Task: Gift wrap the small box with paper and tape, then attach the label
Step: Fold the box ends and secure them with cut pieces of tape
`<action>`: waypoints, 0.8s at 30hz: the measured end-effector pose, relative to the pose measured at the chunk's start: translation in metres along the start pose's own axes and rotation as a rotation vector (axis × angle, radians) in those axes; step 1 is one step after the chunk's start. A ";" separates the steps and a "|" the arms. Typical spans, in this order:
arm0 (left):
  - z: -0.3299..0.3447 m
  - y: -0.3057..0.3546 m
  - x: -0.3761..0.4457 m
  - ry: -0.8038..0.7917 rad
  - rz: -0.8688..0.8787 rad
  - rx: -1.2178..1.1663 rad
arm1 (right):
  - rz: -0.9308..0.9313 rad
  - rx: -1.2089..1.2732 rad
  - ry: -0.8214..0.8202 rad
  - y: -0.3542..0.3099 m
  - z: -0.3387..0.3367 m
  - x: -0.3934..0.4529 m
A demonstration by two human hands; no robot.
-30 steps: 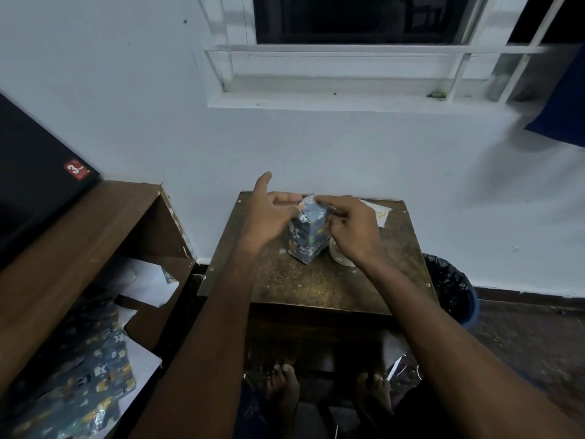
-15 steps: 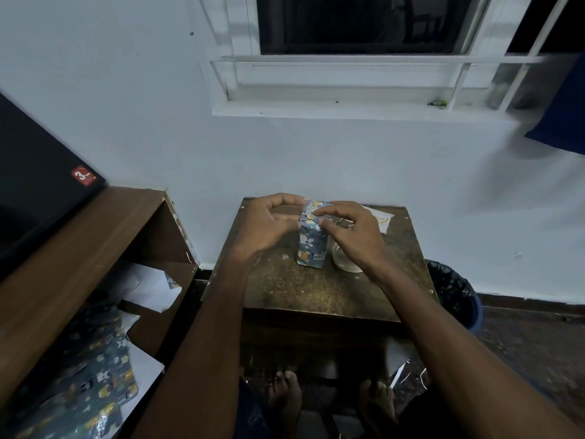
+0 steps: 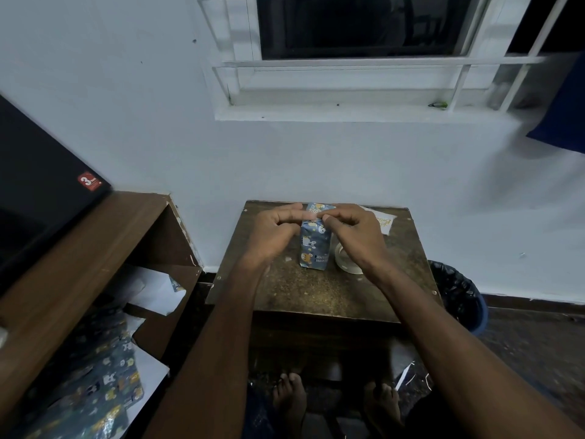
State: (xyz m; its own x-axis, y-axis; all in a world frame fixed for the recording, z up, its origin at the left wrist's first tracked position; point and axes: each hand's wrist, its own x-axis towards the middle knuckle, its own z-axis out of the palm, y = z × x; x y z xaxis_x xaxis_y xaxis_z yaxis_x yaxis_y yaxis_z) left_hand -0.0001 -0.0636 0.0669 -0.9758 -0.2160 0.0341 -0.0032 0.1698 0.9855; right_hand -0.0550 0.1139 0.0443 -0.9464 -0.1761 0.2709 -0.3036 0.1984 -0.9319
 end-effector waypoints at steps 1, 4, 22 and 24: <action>0.000 0.001 -0.001 0.001 -0.003 -0.003 | 0.011 0.017 0.001 -0.002 0.000 -0.001; 0.000 0.003 -0.002 0.001 -0.003 -0.005 | 0.033 0.059 0.001 -0.007 0.000 -0.003; 0.012 -0.004 -0.004 0.186 0.065 0.104 | -0.011 -0.026 0.077 -0.001 0.010 -0.009; 0.019 -0.008 -0.003 0.261 0.072 0.082 | -0.016 -0.036 0.077 -0.001 0.011 -0.009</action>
State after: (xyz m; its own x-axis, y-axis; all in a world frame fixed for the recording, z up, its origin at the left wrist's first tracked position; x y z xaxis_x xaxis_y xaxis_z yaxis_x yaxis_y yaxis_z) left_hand -0.0013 -0.0461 0.0554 -0.8848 -0.4390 0.1558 0.0362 0.2686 0.9626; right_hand -0.0453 0.1048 0.0399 -0.9466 -0.1053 0.3047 -0.3213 0.2308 -0.9184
